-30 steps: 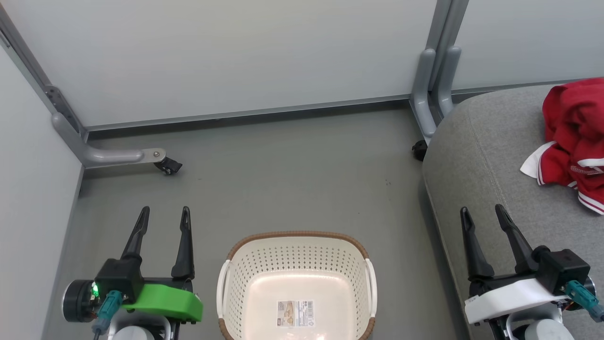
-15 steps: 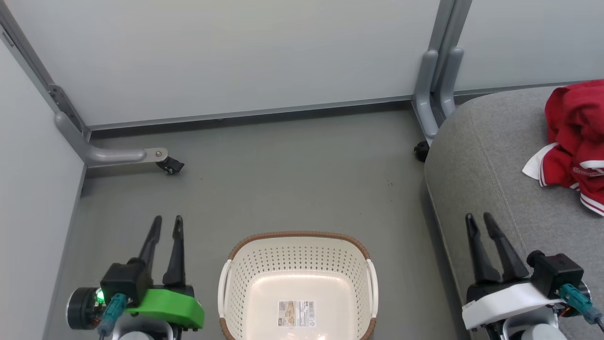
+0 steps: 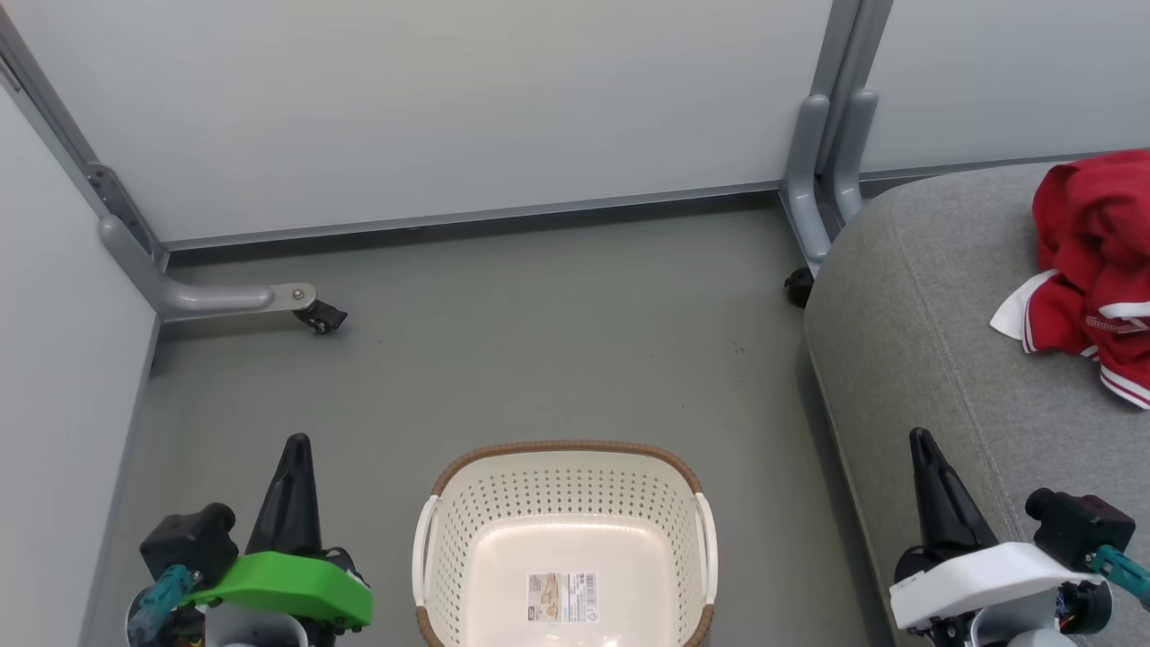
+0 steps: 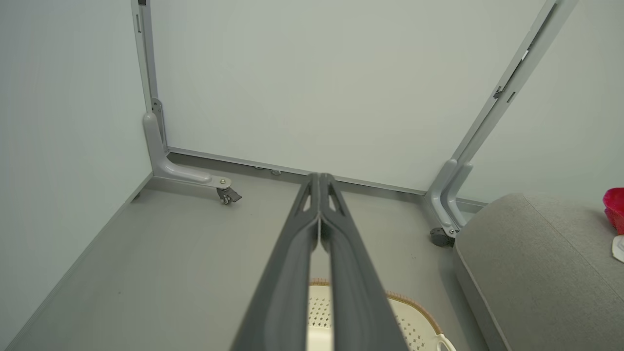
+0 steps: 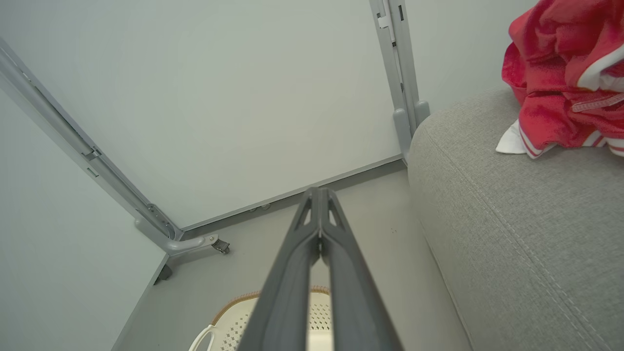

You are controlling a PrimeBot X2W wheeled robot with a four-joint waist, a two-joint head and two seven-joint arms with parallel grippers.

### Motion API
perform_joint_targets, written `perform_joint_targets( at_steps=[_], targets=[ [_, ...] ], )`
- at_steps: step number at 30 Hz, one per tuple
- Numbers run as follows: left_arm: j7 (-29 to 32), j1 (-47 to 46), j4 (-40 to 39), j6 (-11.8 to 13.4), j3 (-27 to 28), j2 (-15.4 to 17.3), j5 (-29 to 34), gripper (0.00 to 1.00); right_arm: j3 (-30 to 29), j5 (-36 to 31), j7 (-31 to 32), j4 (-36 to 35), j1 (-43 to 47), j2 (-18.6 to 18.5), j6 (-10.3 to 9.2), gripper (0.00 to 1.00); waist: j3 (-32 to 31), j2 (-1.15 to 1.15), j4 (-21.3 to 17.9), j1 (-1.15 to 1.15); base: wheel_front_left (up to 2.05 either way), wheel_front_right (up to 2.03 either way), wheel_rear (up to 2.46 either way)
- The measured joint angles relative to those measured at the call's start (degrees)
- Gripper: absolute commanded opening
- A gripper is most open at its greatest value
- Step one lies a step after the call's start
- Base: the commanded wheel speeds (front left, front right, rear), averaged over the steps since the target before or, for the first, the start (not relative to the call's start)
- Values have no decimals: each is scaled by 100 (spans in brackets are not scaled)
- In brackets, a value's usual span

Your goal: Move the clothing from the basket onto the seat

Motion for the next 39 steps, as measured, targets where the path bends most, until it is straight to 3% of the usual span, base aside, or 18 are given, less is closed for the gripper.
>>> perform_joint_targets(
  at_steps=[20,39],
  targets=[
    [458,-17,-40,-71,213,-2,-1951,0,-99,1823,437,132,-138,-43,0,0,0,0,-61,0,0,0,0],
    [813,-85,-65,-123,391,-7,-3379,0,-196,3159,786,227,-275,-67,-1,0,0,0,-116,0,0,0,0]
  ],
)
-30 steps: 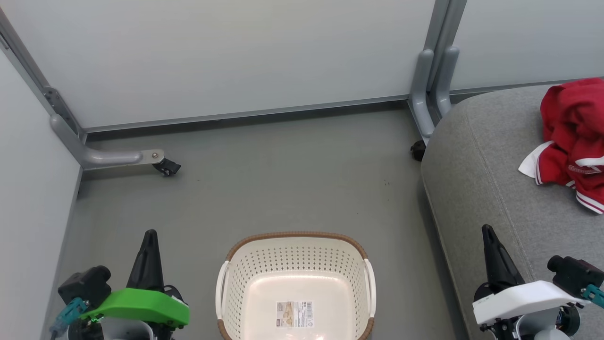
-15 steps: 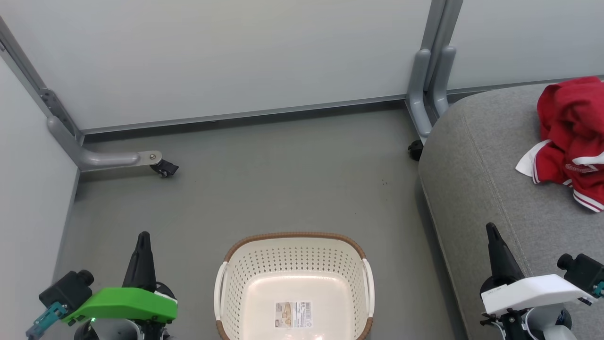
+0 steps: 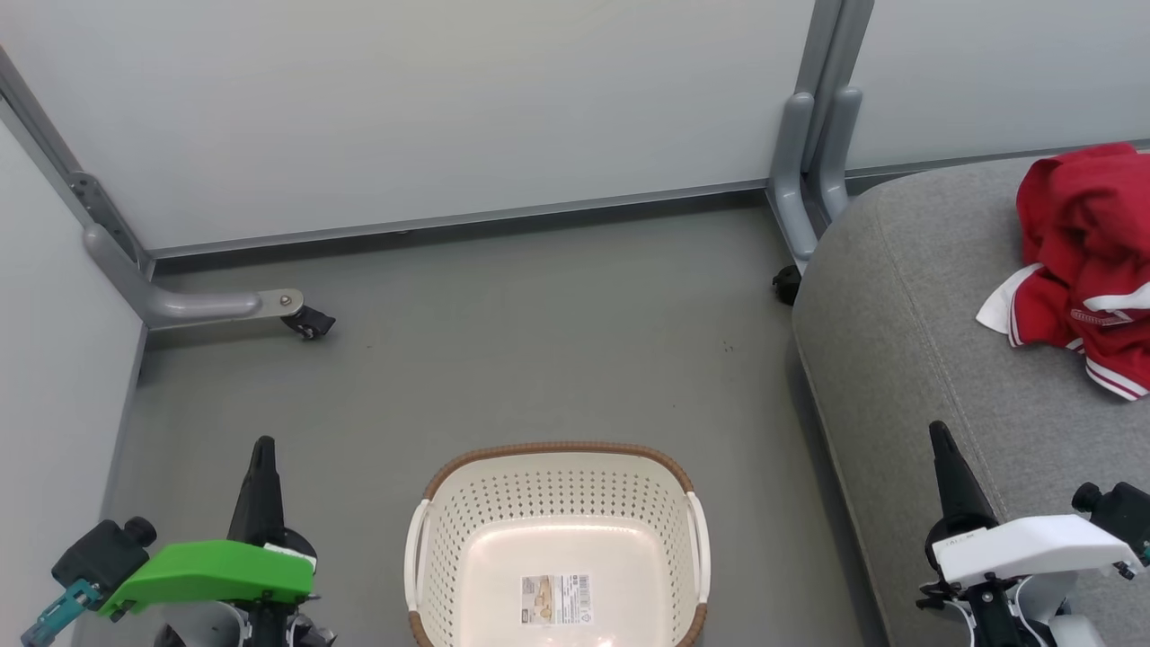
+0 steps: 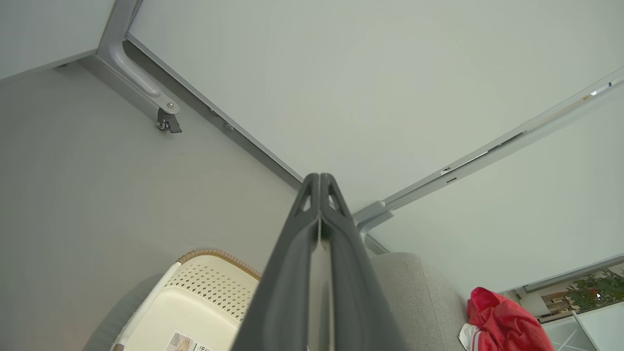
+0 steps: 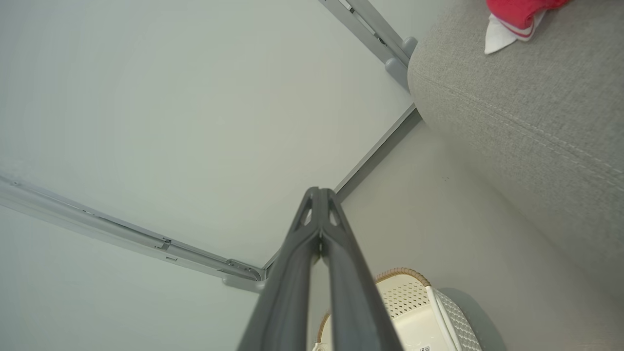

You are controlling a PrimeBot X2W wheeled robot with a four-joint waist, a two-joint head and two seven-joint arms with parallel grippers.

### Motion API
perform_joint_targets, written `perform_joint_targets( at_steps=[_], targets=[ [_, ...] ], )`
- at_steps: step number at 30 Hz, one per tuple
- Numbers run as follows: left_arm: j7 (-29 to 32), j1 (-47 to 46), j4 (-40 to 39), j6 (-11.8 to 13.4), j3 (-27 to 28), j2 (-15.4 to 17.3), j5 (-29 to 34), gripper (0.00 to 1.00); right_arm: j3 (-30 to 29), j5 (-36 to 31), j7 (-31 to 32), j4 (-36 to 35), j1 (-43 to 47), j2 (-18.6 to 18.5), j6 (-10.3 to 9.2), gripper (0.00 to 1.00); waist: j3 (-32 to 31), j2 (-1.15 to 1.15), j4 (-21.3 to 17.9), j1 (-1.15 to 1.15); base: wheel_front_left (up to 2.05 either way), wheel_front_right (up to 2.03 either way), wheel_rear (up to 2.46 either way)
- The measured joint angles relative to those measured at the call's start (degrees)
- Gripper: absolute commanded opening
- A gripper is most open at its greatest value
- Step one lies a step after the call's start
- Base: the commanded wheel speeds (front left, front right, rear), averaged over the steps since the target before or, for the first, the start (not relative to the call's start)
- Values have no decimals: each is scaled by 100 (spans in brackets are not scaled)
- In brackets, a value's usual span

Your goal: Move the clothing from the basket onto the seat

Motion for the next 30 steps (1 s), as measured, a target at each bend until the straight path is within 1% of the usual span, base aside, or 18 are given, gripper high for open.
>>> perform_joint_targets(
  at_steps=[15,30],
  targets=[
    [245,-26,-15,-18,123,-2,-995,0,-77,924,261,67,-87,-10,0,0,0,0,-45,0,0,0,0],
    [450,-81,-32,-56,219,-3,-1820,0,-146,1695,472,122,-188,-16,0,0,0,0,-89,0,0,0,0]
  ],
)
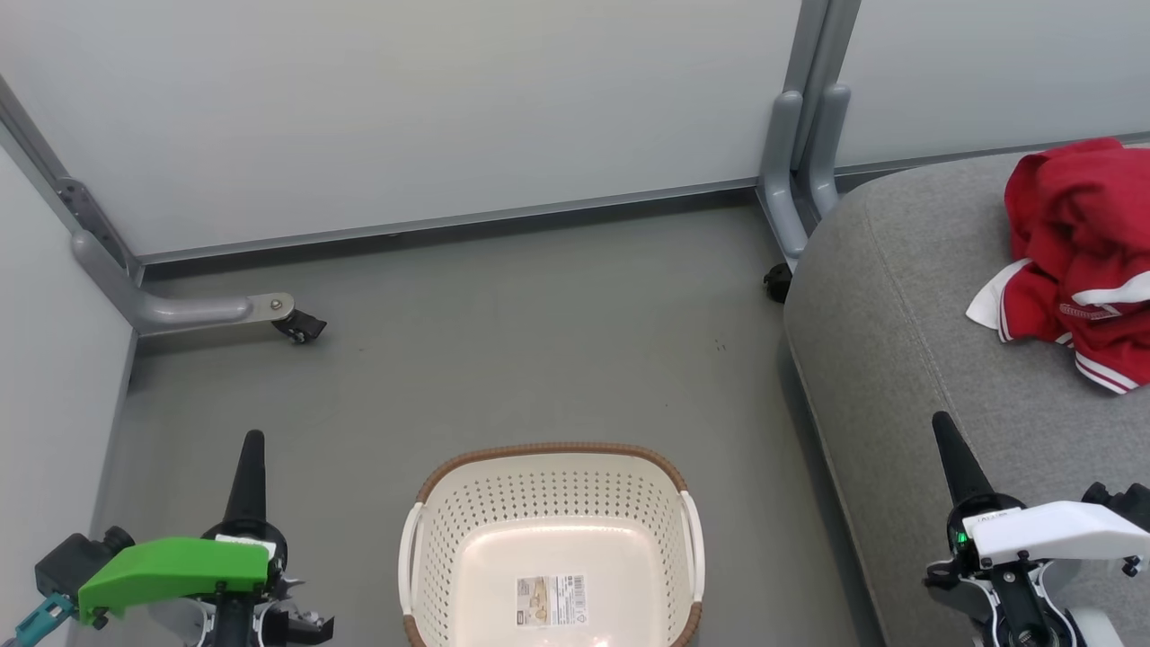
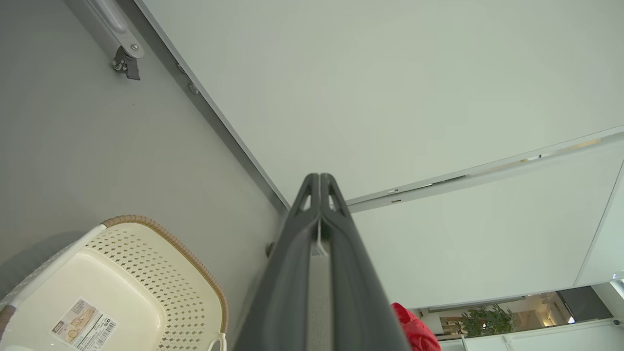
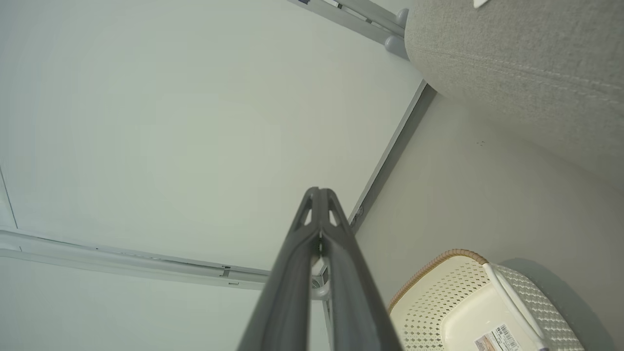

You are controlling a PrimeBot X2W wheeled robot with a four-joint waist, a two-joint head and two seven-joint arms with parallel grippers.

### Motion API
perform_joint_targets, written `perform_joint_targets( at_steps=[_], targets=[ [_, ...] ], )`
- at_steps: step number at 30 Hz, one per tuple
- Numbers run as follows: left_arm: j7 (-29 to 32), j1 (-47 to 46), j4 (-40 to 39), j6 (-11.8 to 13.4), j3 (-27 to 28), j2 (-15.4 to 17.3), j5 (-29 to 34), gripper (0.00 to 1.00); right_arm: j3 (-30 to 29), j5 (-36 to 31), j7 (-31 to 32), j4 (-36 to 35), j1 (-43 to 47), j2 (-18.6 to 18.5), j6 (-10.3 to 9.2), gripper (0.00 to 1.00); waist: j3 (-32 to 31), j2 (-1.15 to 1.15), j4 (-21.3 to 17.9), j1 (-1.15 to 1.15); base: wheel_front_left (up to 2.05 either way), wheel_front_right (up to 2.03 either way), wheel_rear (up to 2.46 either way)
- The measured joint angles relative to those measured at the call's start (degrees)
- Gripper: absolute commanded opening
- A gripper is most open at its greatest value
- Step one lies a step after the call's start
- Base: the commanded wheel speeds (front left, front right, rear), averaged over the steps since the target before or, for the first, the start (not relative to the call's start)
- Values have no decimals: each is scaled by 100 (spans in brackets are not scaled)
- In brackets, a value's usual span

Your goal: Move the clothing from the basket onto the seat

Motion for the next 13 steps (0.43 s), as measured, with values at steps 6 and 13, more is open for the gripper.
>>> perform_joint_targets(
  at_steps=[6,13],
  targets=[
    [83,-7,-5,-5,40,0,-331,0,-31,296,82,25,-13,-1,0,0,0,0,-18,0,0,0,0],
    [159,-31,-12,-22,87,-1,-665,0,-60,599,171,49,-42,-1,0,0,0,0,-39,0,0,0,0]
  ],
)
